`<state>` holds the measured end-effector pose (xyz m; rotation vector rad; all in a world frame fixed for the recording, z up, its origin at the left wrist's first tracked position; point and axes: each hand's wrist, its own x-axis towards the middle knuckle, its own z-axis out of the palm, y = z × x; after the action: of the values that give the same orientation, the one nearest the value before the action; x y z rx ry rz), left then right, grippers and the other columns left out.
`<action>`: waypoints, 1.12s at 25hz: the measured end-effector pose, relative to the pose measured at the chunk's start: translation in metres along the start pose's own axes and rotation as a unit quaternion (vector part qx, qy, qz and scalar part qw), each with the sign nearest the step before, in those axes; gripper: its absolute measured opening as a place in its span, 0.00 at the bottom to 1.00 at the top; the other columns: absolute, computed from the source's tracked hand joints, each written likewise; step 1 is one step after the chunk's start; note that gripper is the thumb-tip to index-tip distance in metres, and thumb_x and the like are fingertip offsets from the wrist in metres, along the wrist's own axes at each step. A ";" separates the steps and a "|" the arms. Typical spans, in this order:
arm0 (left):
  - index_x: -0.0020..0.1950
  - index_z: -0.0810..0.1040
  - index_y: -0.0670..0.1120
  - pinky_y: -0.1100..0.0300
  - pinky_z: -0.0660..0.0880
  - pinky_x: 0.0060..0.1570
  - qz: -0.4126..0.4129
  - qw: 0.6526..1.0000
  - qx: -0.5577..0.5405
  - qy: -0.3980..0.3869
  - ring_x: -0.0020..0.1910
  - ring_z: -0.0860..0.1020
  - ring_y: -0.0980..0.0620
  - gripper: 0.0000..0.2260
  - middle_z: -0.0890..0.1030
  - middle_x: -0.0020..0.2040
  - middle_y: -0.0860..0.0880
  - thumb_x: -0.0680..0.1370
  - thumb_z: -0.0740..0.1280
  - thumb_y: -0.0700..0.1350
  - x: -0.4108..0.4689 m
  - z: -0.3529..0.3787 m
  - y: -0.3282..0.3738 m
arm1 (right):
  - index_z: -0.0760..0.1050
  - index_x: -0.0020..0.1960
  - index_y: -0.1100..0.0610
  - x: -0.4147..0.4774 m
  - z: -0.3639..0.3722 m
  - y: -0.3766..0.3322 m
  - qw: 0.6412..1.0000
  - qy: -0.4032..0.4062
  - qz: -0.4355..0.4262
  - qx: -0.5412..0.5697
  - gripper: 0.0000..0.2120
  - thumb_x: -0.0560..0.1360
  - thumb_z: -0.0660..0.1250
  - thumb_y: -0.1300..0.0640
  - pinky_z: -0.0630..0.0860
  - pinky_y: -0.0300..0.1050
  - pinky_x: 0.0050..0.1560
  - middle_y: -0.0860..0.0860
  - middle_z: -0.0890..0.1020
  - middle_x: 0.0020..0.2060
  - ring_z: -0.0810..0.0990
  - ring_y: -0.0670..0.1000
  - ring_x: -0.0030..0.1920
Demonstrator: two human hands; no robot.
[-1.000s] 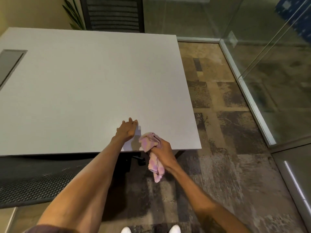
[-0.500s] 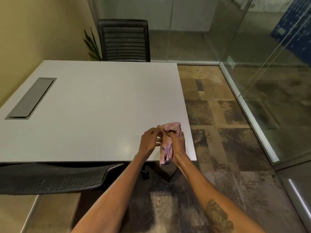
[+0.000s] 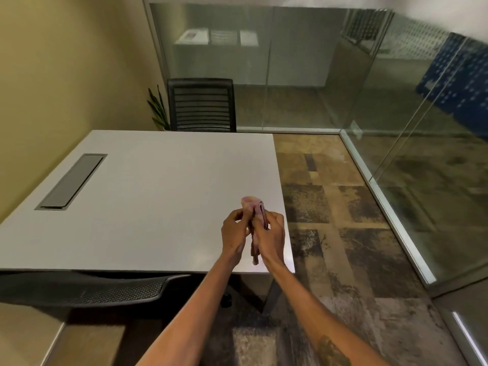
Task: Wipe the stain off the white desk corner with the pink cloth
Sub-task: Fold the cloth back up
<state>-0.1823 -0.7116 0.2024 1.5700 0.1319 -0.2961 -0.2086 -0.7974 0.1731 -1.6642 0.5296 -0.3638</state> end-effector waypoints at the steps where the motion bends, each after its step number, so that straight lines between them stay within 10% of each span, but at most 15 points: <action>1: 0.59 0.84 0.45 0.46 0.80 0.63 -0.011 1.000 -0.016 0.011 0.57 0.84 0.45 0.20 0.86 0.55 0.45 0.82 0.64 0.59 -0.005 0.003 0.007 | 0.80 0.59 0.48 -0.003 -0.002 -0.005 0.998 -0.003 -0.026 -0.051 0.12 0.81 0.63 0.44 0.81 0.44 0.51 0.47 0.77 0.56 0.81 0.47 0.52; 4: 0.58 0.84 0.49 0.46 0.81 0.61 -0.061 0.994 -0.089 0.019 0.56 0.84 0.45 0.23 0.86 0.53 0.48 0.81 0.59 0.64 -0.015 0.010 0.028 | 0.75 0.69 0.47 -0.008 -0.008 -0.021 0.991 -0.039 -0.069 -0.105 0.20 0.83 0.55 0.41 0.76 0.44 0.56 0.47 0.78 0.54 0.77 0.48 0.56; 11: 0.60 0.82 0.41 0.47 0.81 0.60 0.029 0.998 -0.058 -0.021 0.58 0.84 0.41 0.16 0.86 0.54 0.42 0.79 0.71 0.51 -0.016 -0.011 0.041 | 0.82 0.57 0.49 0.010 -0.034 -0.045 0.981 -0.125 -0.122 -0.089 0.14 0.81 0.60 0.61 0.74 0.26 0.46 0.41 0.81 0.49 0.81 0.42 0.51; 14: 0.64 0.80 0.41 0.49 0.84 0.52 0.022 0.995 -0.096 -0.014 0.55 0.85 0.44 0.18 0.85 0.58 0.42 0.80 0.69 0.53 -0.021 -0.028 0.052 | 0.76 0.65 0.52 0.019 -0.035 -0.052 0.994 -0.036 -0.092 -0.055 0.14 0.81 0.63 0.60 0.75 0.33 0.47 0.48 0.76 0.59 0.79 0.49 0.54; 20: 0.65 0.80 0.48 0.45 0.83 0.57 0.044 0.996 -0.075 -0.018 0.57 0.85 0.42 0.25 0.86 0.59 0.44 0.80 0.62 0.65 -0.018 -0.091 0.064 | 0.78 0.64 0.52 0.022 -0.006 -0.073 0.966 -0.249 -0.060 -0.025 0.18 0.78 0.69 0.44 0.84 0.49 0.54 0.52 0.84 0.57 0.84 0.54 0.54; 28: 0.50 0.86 0.63 0.54 0.82 0.43 -0.037 0.997 -0.049 0.036 0.55 0.84 0.48 0.25 0.86 0.53 0.54 0.73 0.58 0.76 0.004 -0.224 0.068 | 0.81 0.57 0.52 0.004 0.122 -0.118 0.955 -0.283 -0.070 0.062 0.11 0.76 0.74 0.52 0.83 0.54 0.52 0.55 0.85 0.52 0.85 0.58 0.53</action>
<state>-0.1364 -0.4914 0.2663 1.4813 0.2564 -0.2872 -0.1253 -0.6851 0.2696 -1.5941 -0.0386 -0.0099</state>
